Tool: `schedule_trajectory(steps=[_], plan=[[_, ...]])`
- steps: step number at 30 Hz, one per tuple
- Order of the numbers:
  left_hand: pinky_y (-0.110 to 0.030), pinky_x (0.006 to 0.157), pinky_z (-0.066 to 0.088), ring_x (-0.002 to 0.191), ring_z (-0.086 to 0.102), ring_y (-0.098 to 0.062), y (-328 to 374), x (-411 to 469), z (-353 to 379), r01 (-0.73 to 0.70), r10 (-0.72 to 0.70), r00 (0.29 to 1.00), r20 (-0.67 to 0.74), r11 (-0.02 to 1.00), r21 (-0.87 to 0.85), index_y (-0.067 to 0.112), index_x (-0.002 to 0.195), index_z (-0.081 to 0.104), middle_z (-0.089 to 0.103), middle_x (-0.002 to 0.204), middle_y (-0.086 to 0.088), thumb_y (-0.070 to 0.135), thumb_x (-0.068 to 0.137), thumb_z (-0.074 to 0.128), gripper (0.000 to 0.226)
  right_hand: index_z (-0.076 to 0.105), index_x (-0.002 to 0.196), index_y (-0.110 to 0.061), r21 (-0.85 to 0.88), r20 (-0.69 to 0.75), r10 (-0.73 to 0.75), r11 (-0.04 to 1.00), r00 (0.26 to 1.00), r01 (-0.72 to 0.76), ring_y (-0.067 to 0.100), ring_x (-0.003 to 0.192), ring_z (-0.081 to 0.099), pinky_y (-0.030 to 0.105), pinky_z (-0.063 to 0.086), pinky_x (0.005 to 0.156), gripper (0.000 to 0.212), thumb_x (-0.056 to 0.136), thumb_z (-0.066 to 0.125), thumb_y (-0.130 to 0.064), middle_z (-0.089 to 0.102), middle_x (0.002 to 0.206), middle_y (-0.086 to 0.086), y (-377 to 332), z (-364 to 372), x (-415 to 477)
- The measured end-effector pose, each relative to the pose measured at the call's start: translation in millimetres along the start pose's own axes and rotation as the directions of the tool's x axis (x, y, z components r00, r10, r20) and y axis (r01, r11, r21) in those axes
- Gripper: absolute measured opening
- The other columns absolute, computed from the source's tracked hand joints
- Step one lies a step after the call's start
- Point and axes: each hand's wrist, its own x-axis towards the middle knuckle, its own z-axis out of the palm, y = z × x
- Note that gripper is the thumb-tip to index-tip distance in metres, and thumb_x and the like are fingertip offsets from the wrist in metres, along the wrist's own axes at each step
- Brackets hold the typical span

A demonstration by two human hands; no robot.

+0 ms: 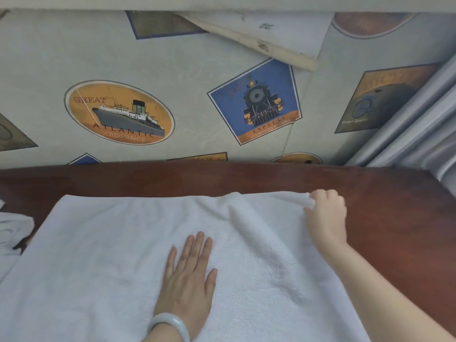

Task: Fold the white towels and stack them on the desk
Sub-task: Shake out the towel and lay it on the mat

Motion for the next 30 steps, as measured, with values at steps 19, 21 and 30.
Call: schedule_trajectory(steps=[19,21,30], plan=[[-0.046,0.114,0.019,0.148,0.025,-0.015,2.8,-1.4,-3.0,-0.004,0.004,1.000,-0.005,1.000,-0.031,0.019,0.154,0.030,0.024,0.162,0.004,0.042,0.095,0.034,0.063,0.054,0.124,-0.029,0.337,0.320,-0.245,0.932,0.915,0.131,0.009,0.093,0.057,0.025,0.042,0.076,0.029,0.096,0.055,-0.024,0.040,0.127,-0.012,-57.0,0.5,-128.7],[-0.046,0.113,0.019,0.148,0.025,-0.015,2.9,-1.4,-2.3,-0.001,0.001,1.000,-0.004,1.000,-0.030,0.019,0.154,0.029,0.024,0.162,0.005,0.042,0.095,0.034,0.064,0.046,0.131,-0.032,0.360,0.421,-0.203,0.932,0.884,0.043,0.006,0.102,0.054,0.023,0.042,0.079,0.039,0.093,0.057,-0.031,0.045,0.123,-0.014,-67.1,-2.9,-116.6],[-0.046,0.113,0.018,0.148,0.024,-0.016,3.9,-1.9,-5.0,0.005,-0.005,1.000,0.014,1.000,-0.001,0.020,0.153,0.032,0.025,0.162,0.003,0.043,0.099,0.029,0.060,0.046,0.071,-0.009,0.503,0.298,0.115,0.825,0.948,-0.258,0.023,0.064,0.048,0.033,0.036,0.057,0.020,0.081,0.061,-0.013,0.052,0.069,0.002,-62.3,-18.0,-30.5]])
